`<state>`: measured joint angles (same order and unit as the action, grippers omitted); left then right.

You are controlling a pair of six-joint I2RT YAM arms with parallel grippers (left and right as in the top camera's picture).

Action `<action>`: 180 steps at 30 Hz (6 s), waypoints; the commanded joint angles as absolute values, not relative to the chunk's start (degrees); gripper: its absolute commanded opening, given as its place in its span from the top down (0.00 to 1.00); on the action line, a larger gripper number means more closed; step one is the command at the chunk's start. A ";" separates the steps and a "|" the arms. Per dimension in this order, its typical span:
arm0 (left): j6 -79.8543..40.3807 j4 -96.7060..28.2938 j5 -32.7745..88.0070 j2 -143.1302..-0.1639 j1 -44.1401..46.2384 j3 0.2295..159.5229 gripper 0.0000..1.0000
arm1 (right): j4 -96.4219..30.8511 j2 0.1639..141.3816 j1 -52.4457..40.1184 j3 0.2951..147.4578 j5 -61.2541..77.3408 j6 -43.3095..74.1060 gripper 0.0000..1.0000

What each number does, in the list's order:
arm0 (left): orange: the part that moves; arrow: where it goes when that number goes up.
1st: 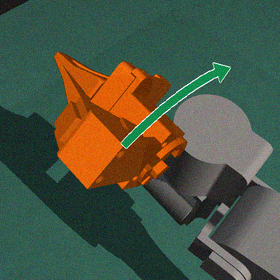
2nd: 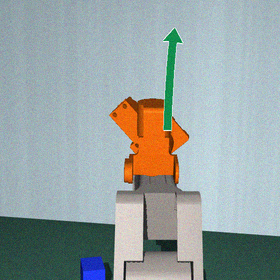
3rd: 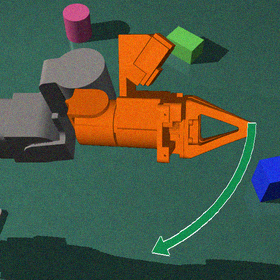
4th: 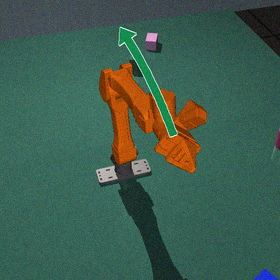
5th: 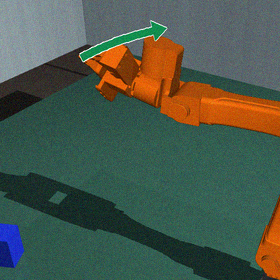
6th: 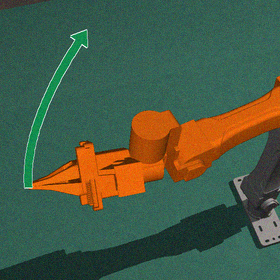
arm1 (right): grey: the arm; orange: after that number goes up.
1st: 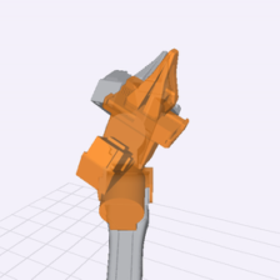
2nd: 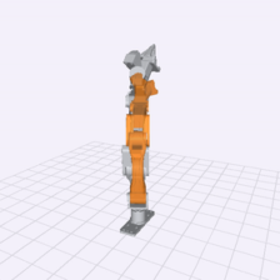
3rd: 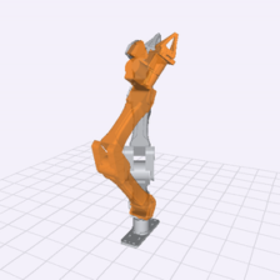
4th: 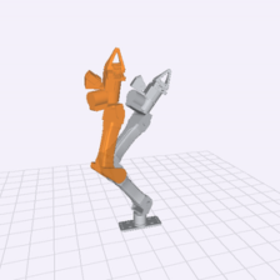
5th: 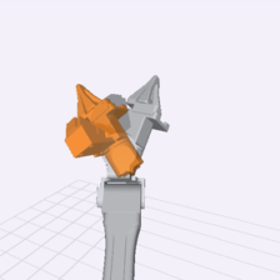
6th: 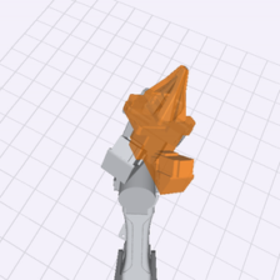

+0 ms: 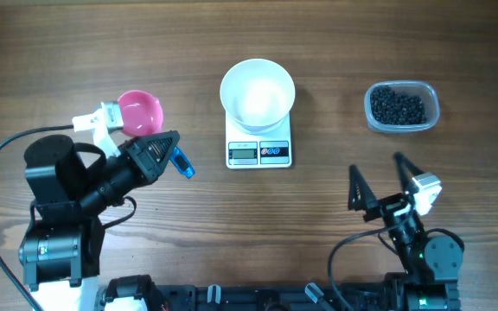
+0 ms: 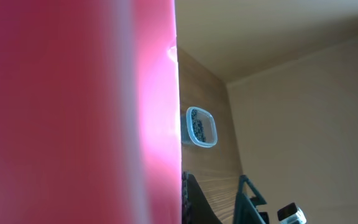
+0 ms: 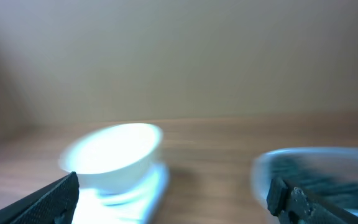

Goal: Scoop item into bowl and weigh 150g on scale
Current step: 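Close the left gripper on the scoop handle and lift it, then bring the scoop over the bowl and reach the right gripper to it, then grasp the blue handle with the right gripper, release the left gripper, then carry the scoop with the right gripper toward the pellet tub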

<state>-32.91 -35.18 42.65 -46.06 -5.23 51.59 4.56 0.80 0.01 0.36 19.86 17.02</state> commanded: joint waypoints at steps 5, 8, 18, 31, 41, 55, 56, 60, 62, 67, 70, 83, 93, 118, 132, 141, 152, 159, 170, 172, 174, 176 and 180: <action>-33.43 -35.97 48.51 -46.13 -4.97 51.40 0.96 | 18.22 0.58 0.25 0.38 33.32 69.87 0.00; -32.34 -29.43 56.40 -46.00 -4.97 51.40 0.96 | 23.22 0.64 0.25 4.95 36.05 62.89 0.00; -59.27 2.42 50.50 -45.56 1.02 51.40 0.96 | -17.85 17.67 0.23 46.54 44.27 50.09 0.00; -76.84 14.17 21.91 -50.24 22.22 51.40 0.96 | 4.62 31.59 -2.39 46.41 51.99 81.45 0.09; -75.24 19.09 20.05 -59.16 24.47 51.40 0.96 | 12.43 49.95 -20.49 46.44 40.14 79.70 0.12; -73.76 17.76 23.11 -59.16 22.65 51.40 0.96 | 34.28 67.20 -29.56 46.44 34.24 84.58 0.33; -73.76 17.28 23.09 -59.16 22.65 51.40 0.96 | 34.28 67.37 -29.56 46.44 34.22 85.32 0.37; -73.73 16.67 23.11 -59.16 22.65 51.40 0.96 | 34.30 67.42 -29.56 46.44 34.74 85.43 0.41; -73.71 16.53 23.33 -59.16 22.65 51.40 0.96 | 35.00 67.42 -29.56 46.44 35.53 85.54 0.43; -71.77 16.47 23.29 -59.16 22.63 51.40 0.96 | 35.79 67.40 -29.56 46.44 36.45 86.15 0.47; -71.77 16.47 23.29 -59.22 22.63 51.40 0.96 | 35.97 67.40 -29.56 46.44 38.68 86.15 0.51; -71.79 16.45 23.35 -59.37 22.65 51.40 0.96 | 38.30 67.42 -29.56 46.44 37.47 86.08 0.61; -71.81 16.49 21.12 -59.96 22.65 51.40 0.96 | 38.15 67.42 -29.63 46.44 35.97 88.71 0.61; -71.81 16.21 18.17 -60.99 24.67 51.40 0.96 | 38.09 67.83 -29.63 46.44 32.05 90.32 0.79; -68.51 15.62 21.32 -60.97 24.64 51.40 0.09 | 37.17 68.38 -28.05 46.46 24.99 86.02 0.96; -53.63 2.76 28.01 -58.70 24.51 51.40 0.00 | 13.15 62.39 -9.39 49.76 30.46 74.19 0.96; -43.81 -35.53 26.41 -57.17 23.73 51.40 0.00 | -52.45 57.60 -3.95 81.54 21.69 37.95 0.95; -42.22 -47.42 19.42 -57.17 23.73 51.40 0.00 | -71.13 58.98 -3.95 92.92 12.40 31.99 0.96; -42.17 -46.28 15.07 -59.13 23.77 51.40 0.00 | -71.18 60.99 -3.95 92.88 -1.65 26.22 0.96; -42.22 -45.63 14.59 -60.95 23.77 51.40 0.00 | -72.34 62.83 -3.95 92.88 -6.37 25.91 0.96; -42.24 -45.30 13.58 -62.89 23.77 51.40 0.00 | -72.38 65.56 -3.95 92.88 -10.85 27.14 0.96; -42.41 -43.55 13.61 -64.29 23.77 51.40 0.00 | -70.15 68.95 -3.95 92.88 -10.94 26.41 0.96; -39.53 -42.41 13.63 -64.82 23.92 51.40 0.00 | -67.59 71.61 -3.95 92.88 -10.74 20.23 0.96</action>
<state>-43.38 -43.22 14.61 -64.31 24.03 51.16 -68.10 70.50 -3.97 91.98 -8.60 24.99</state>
